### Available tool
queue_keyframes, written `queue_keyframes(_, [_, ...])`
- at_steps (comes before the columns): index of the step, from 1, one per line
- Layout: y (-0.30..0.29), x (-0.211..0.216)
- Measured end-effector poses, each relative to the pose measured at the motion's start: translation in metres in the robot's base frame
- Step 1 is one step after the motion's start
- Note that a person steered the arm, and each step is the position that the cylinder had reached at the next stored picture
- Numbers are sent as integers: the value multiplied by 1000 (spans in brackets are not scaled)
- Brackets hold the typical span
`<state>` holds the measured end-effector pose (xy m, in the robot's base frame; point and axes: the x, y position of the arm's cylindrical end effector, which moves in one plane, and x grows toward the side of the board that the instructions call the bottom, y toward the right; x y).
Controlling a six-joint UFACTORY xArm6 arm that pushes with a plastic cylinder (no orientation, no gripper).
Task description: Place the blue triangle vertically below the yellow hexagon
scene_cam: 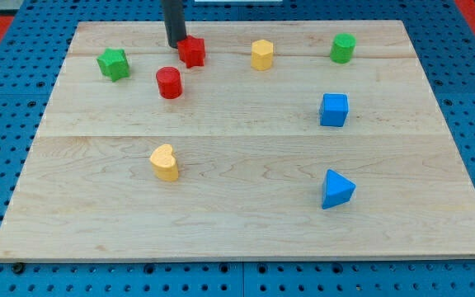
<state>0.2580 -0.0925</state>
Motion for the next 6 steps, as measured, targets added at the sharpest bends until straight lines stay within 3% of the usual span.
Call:
queue_keyframes(1, [14, 12])
queue_keyframes(3, [40, -15])
queue_keyframes(4, [102, -13])
queue_keyframes(6, [141, 76])
